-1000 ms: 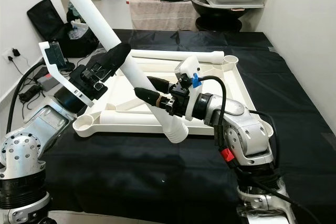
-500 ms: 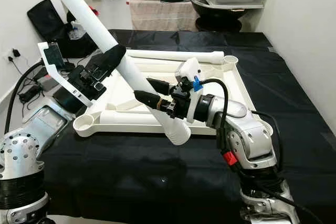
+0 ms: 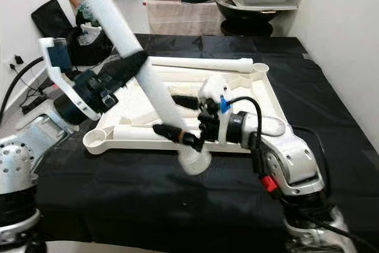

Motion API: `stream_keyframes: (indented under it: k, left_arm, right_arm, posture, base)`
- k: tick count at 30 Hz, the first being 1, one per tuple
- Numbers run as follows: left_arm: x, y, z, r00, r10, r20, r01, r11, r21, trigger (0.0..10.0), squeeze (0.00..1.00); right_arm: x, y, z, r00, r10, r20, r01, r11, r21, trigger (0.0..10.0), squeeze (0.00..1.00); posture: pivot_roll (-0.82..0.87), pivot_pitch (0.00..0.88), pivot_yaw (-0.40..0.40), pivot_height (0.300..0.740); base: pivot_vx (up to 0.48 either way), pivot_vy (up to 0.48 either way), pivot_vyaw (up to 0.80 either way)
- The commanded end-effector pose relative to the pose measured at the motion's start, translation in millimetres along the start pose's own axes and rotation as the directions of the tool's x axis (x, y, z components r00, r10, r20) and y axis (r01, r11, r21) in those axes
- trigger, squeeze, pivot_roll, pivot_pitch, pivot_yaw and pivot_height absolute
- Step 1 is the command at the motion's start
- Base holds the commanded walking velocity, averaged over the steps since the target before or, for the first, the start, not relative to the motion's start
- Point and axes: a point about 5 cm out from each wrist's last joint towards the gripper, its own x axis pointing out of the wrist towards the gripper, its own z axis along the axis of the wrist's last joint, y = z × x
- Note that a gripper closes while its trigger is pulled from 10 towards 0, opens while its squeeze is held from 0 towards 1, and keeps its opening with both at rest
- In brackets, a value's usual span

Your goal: Building children table

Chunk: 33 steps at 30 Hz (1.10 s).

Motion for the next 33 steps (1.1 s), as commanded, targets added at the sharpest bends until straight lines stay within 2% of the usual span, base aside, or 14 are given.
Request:
stream_keyframes:
  k: [1, 2, 3, 4, 5, 8, 12, 16, 22, 24, 28, 33]
  left_arm:
    - [5.2, -3.5, 1, 0.998, -0.045, -0.051, 0.048, 0.996, 0.074, 0.0, 0.00]
    - [8.2, -3.0, 2, 0.995, -0.051, -0.083, 0.061, 0.990, 0.128, 0.0, 0.00]
    - [12.2, -1.4, 3, 0.993, -0.043, -0.110, 0.063, 0.980, 0.187, 0.0, 0.00]
    - [12.2, -1.4, 3, 0.993, -0.043, -0.110, 0.063, 0.980, 0.187, 0.0, 0.00]
    - [14.8, -0.3, 4, 0.992, -0.037, -0.124, 0.064, 0.973, 0.223, 0.0, 0.00]
    - [24.3, 2.1, 8, 0.993, -0.014, -0.117, 0.049, 0.953, 0.298, 0.0, 0.00]
    - [30.1, 1.8, 11, 0.997, -0.006, -0.083, 0.032, 0.952, 0.305, 0.0, 0.00]
    - [35.7, 1.0, 6, 0.999, -0.003, -0.043, 0.015, 0.964, 0.267, 0.0, 0.00]
    - [33.3, 6.4, -1, 0.999, 0.012, -0.047, 0.000, 0.971, 0.240, 0.0, 0.00]
    - [32.3, 9.3, -6, 0.998, 0.019, -0.066, -0.002, 0.970, 0.243, 0.0, 0.00]
    - [32.9, 11.4, -11, 0.996, 0.022, -0.091, 0.003, 0.964, 0.267, 0.0, 0.00]
    - [33.0, 12.9, -13, 0.994, 0.037, -0.098, -0.008, 0.959, 0.283, 0.0, 0.00]
  right_arm:
    - [2.7, 1.6, -6, 0.999, -0.005, -0.053, 0.006, 1.000, 0.006, 10.0, 1.00]
    - [5.0, -1.8, -7, 0.996, -0.042, -0.078, 0.044, 0.999, 0.027, 10.0, 0.98]
    - [7.3, -7.0, -7, 0.990, -0.091, -0.105, 0.097, 0.994, 0.049, 10.0, 0.00]
    - [7.3, -7.0, -7, 0.990, -0.091, -0.105, 0.097, 0.994, 0.049, 10.0, 0.00]
    - [8.7, -10.4, -7, 0.985, -0.123, -0.122, 0.131, 0.989, 0.061, 10.0, 0.00]
    - [13.1, -11.5, -2, 0.981, -0.147, -0.125, 0.165, 0.975, 0.148, 10.0, 0.00]
    - [17.4, -8.2, 2, 0.987, -0.145, -0.076, 0.157, 0.967, 0.202, 10.0, 0.00]
    - [26.8, 0.6, 0, 0.987, -0.158, 0.022, 0.149, 0.959, 0.241, 10.0, 0.00]
    - [41.7, 13.3, -14, 0.983, -0.180, 0.047, 0.165, 0.959, 0.230, 10.0, 0.00]
    - [51.7, 17.5, -23, 0.978, -0.206, 0.009, 0.200, 0.960, 0.195, 10.0, 0.00]
    - [56.0, 13.4, -28, 0.964, -0.262, -0.052, 0.267, 0.949, 0.170, 10.0, 0.00]
    - [55.7, 9.6, -25, 0.952, -0.302, -0.056, 0.307, 0.941, 0.139, 10.0, 0.00]
  posture:
    - [-0.02, 0.074, 0.013, 0.740]
    - [-0.02, 0.075, 0.014, 0.740]
    - [-0.02, 0.075, 0.014, 0.740]
    - [-0.02, 0.075, 0.014, 0.740]
    - [-0.02, 0.075, 0.014, 0.740]
    - [-0.02, 0.079, 0.018, 0.740]
    - [-0.02, 0.081, 0.021, 0.740]
    - [-0.02, 0.080, 0.029, 0.740]
    - [-0.01, 0.082, 0.047, 0.740]
    - [-0.01, 0.084, 0.048, 0.740]
    - [0.00, 0.087, 0.046, 0.740]
    - [0.01, 0.087, 0.043, 0.740]
  base:
    - [0.000, 0.000, 0.00]
    - [0.000, 0.000, 0.00]
    - [0.000, 0.000, 0.00]
    - [0.000, 0.000, 0.00]
    - [0.000, 0.000, 0.00]
    - [0.000, 0.000, 0.00]
    - [0.000, 0.000, 0.00]
    - [0.000, 0.000, 0.00]
    - [0.000, 0.000, 0.00]
    - [0.000, 0.000, 0.00]
    - [0.000, 0.000, 0.00]
    - [0.000, 0.000, 0.00]
